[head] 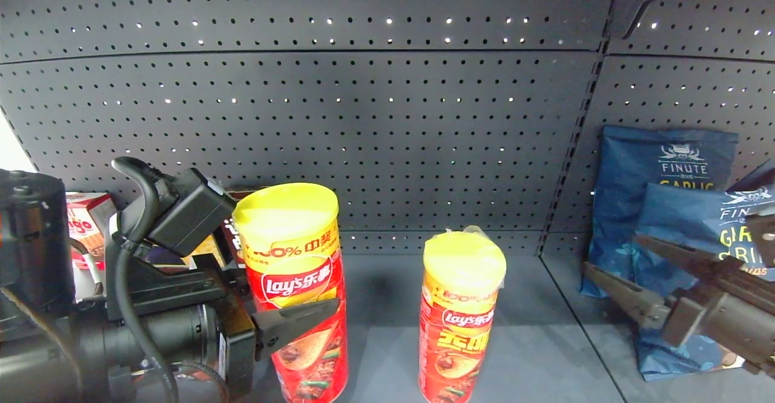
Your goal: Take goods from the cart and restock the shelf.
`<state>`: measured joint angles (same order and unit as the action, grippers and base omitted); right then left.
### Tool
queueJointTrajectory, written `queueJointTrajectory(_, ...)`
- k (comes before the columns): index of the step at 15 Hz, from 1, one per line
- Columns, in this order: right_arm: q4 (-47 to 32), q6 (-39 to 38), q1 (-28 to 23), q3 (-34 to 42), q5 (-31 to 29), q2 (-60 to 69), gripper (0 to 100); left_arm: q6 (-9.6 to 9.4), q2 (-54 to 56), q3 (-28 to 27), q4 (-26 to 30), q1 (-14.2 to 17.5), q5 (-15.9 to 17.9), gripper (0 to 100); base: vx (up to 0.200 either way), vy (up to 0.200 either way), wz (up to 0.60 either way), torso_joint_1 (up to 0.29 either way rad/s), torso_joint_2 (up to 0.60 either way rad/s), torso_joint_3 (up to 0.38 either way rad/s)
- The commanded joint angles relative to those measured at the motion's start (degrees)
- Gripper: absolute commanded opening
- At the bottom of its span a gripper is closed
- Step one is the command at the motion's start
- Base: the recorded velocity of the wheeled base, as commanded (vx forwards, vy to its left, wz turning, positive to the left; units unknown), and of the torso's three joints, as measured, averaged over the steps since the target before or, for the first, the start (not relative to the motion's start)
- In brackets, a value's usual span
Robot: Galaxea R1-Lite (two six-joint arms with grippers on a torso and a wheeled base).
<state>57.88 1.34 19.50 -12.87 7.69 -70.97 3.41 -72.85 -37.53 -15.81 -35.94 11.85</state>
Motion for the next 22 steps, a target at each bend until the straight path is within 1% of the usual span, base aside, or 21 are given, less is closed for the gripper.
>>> queueJointTrajectory(1, -0.14, 0.07, -10.19, 9.01, -0.13, 14.20, 100, 0.01, 0.08, -0.08, -0.18, -0.01, 0.02, 0, 0.000, 0.000, 0.00, 0.000, 0.00, 0.000)
queueJointTrajectory(2, -0.31, 0.15, -14.85, 12.79, -0.05, 17.10, 100, 0.01, 0.08, -0.17, -0.18, -0.01, 0.02, 0, 0.000, 0.000, 0.00, 0.000, 0.00, 0.000)
queueJointTrajectory(3, -6.11, -0.02, -18.98, 12.61, -0.66, 21.84, 100, -0.16, 0.17, 0.01, -0.18, -0.01, -0.07, 0, 0.000, 0.000, 0.00, 0.000, 0.00, 0.000)
queueJointTrajectory(4, -12.44, -0.20, -20.65, 12.43, -1.45, 26.33, 100, -0.16, 0.34, -0.08, -0.18, -0.01, -0.07, 0, 0.000, 0.000, 0.00, 0.000, 0.00, 0.000)
queueJointTrajectory(5, -18.86, 0.07, -20.65, 12.61, -2.33, 32.57, 100, -0.16, 0.78, -0.35, -0.18, -0.01, -0.07, 0, 0.000, 0.000, 0.00, 0.000, 0.00, 0.000)
queueJointTrajectory(6, -22.11, 0.15, -20.65, 12.52, -2.59, 35.82, 100, -0.16, 1.04, -0.52, -0.18, -0.01, -0.07, 0, 0.000, 0.000, 0.00, 0.000, 0.00, 0.000)
queueJointTrajectory(9, -42.85, -0.02, -21.53, 12.79, -4.00, 56.82, 100, -0.69, 2.27, 0.01, 0.08, -0.01, 0.02, 0, 0.000, 0.000, 0.00, 0.000, 0.00, 0.000)
queueJointTrajectory(10, -46.81, -0.02, -21.53, 12.79, -4.09, 61.13, 100, -0.69, 2.27, 0.01, 0.08, -0.01, 0.02, 0, 0.000, 0.000, 0.00, 0.000, 0.00, 0.000)
queueJointTrajectory(11, -54.80, 0.59, -21.35, 12.70, -6.20, 67.81, 100, -0.95, 2.45, -0.35, 0.08, -0.10, 0.02, 0, 0.000, 0.000, 0.00, 0.000, 0.00, 0.000)
queueJointTrajectory(12, -54.63, 0.77, -21.26, 12.70, -10.42, 67.37, 100, -1.66, 2.63, -0.52, 0.08, -0.10, 0.02, 0, 0.000, 0.000, 0.00, 0.000, 0.00, 0.000)
queueJointTrajectory(13, -54.72, 0.42, -20.82, 12.70, -13.23, 67.55, 100, -2.18, 2.80, -0.52, 0.08, -0.10, 0.02, 0, 0.000, 0.000, 0.00, 0.000, 0.00, 0.000)
queueJointTrajectory(14, -54.45, -0.99, -19.50, 12.70, -13.67, 70.01, 100, -2.45, 3.15, -0.79, 0.08, -0.19, 0.10, 0, 0.000, 0.000, 0.00, 0.000, 0.00, 0.000)
queueJointTrajectory(16, -54.54, -1.52, -19.33, 12.70, -13.58, 70.80, 100, -2.62, 3.68, -0.87, 0.17, -0.27, 0.10, 0, 0.000, 0.000, 0.00, 0.000, 0.00, 0.000)
queueJointTrajectory(17, -54.63, -1.52, -19.42, 12.70, -13.23, 70.80, 100, -2.62, 3.86, -0.87, 0.17, -0.27, 0.10, 0, 0.000, 0.000, 0.00, 0.000, 0.00, 0.000)
queueJointTrajectory(19, -54.72, -1.17, -19.33, 12.61, -9.27, 70.80, 100, -2.62, 3.86, -1.14, 0.08, -0.10, 0.37, 0, 0.000, 0.000, 0.00, 0.000, 0.00, 0.000)
queueJointTrajectory(20, -55.16, 0.15, -19.33, 12.70, -3.21, 70.71, 100, -2.71, 3.86, -1.75, -0.01, -0.36, 0.54, 0, 0.000, 0.000, 0.00, 0.000, 0.00, 0.000)
queueJointTrajectory(22, -55.16, 0.59, -19.33, 12.70, -3.30, 70.71, 100, -2.71, 3.33, -1.75, -0.18, -0.62, 0.63, 0, 0.000, 0.000, 0.00, 0.000, 0.00, 0.000)
